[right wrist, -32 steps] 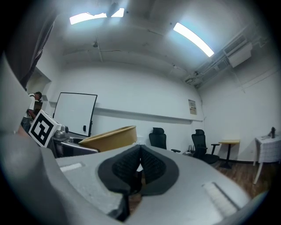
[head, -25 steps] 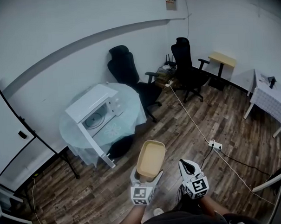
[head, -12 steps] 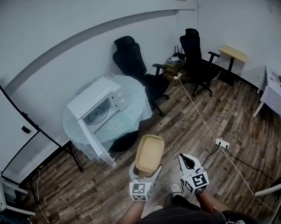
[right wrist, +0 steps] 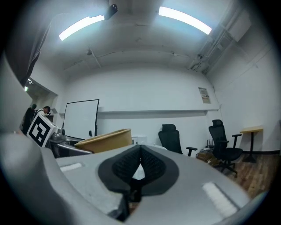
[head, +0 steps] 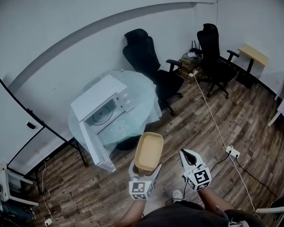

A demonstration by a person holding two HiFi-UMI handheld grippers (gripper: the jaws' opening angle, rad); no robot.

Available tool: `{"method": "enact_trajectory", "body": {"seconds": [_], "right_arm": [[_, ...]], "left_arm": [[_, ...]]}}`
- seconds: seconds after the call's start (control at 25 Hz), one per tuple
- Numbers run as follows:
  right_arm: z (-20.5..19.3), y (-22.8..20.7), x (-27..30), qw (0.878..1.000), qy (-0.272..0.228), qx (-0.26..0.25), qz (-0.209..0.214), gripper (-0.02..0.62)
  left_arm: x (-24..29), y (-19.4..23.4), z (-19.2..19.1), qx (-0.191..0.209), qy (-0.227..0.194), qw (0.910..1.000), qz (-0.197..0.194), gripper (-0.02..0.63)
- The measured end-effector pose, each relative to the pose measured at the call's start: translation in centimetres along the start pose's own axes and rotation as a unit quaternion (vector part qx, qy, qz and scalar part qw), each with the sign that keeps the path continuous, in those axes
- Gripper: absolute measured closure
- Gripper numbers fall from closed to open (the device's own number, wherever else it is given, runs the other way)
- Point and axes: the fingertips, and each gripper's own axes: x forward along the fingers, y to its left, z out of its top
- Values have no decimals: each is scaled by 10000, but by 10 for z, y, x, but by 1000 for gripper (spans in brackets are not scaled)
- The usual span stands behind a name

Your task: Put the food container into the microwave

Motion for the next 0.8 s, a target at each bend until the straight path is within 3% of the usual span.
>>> {"method": "enact_trajectory", "body": {"seconds": [0.44, 0.8], "right_arm": [[-10, -36, 54, 9970, 49, 153, 761, 595], [-4, -24, 98, 9947, -2, 231, 998, 594]], "left_arm": [[38, 14, 12, 75, 15, 9970, 767, 83], [48, 46, 11, 364, -3, 9947, 964, 83]]}}
